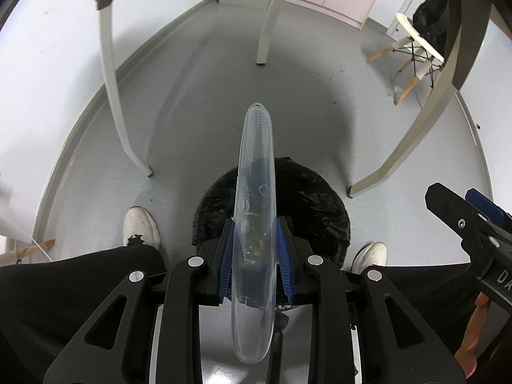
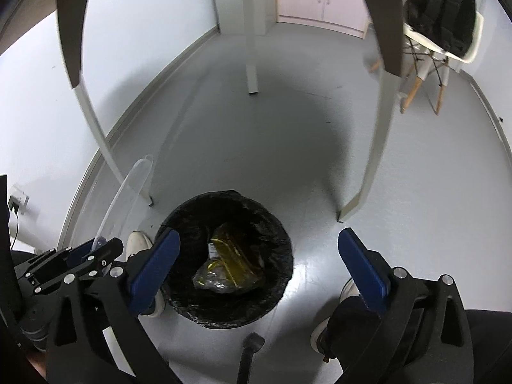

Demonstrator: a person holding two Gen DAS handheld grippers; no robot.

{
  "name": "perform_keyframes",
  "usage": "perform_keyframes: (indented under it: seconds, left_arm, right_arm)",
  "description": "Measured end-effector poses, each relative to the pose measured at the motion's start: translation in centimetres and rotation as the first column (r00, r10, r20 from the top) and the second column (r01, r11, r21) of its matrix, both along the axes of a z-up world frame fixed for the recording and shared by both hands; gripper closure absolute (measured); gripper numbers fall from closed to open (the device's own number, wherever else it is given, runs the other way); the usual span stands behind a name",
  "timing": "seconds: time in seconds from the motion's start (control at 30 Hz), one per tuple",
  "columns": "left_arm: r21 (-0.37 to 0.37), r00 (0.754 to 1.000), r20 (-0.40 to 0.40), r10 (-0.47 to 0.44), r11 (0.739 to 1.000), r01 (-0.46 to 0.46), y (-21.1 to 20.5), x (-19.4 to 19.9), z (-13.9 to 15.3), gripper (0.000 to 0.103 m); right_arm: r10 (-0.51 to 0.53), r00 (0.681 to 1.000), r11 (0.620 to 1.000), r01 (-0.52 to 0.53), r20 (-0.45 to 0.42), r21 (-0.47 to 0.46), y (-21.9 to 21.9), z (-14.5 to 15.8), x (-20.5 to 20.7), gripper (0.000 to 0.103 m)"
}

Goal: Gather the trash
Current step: 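Open the right tool dropping the gold bag while the left tool releases the tube, then raise both open tools from the bin up toward the table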

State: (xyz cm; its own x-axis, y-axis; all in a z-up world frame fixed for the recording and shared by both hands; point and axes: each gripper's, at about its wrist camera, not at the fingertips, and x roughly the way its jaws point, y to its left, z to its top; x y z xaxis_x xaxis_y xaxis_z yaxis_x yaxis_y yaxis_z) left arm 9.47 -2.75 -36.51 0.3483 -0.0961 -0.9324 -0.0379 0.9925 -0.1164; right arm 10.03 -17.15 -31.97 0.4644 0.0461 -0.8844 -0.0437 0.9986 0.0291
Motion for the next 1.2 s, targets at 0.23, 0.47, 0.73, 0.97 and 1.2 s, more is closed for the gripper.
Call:
perform_keyframes:
  seconds: [0.23,0.47,0.73,0.97,1.2]
  left_arm:
    - [-0.008,1.0,0.0,-0.03,0.999,0.031,-1.5,0.4,-0.4,0.077]
    - [0.031,1.0,0.014,-0.027,0.999,0.027,-2.1,0.6,-0.2,0.052]
    - [0.036,0.999,0.044,-0.018,0.999,0.016,-1.5,0.2,0.5,0.02]
    - [0.055,0.996,0.086,-0.029,0.998,0.024,-1.1,-1.2,2.5,0.006]
    - [0.051,0.993,0.114,-0.02,0.999,0.014,-0.2,-3.8,6.3,0.006]
  right_arm:
    - [-0.055,0.998,0.998,0.056,-0.027,0.011,-2.3,-0.5,-0.5,0.008]
    - [-0.063,0.998,0.998,0.063,-0.023,-0.003,-3.1,-0.4,-0.6,0.008]
    - [-0.038,0.999,0.999,0.037,-0.022,-0.021,-2.6,-0.3,-0.9,0.008]
    - [-0.023,1.0,0.999,0.022,-0.021,-0.032,-2.6,0.6,-2.0,0.008]
    - [0.004,1.0,0.998,-0.002,0.019,-0.061,-1.9,3.3,-4.1,0.008]
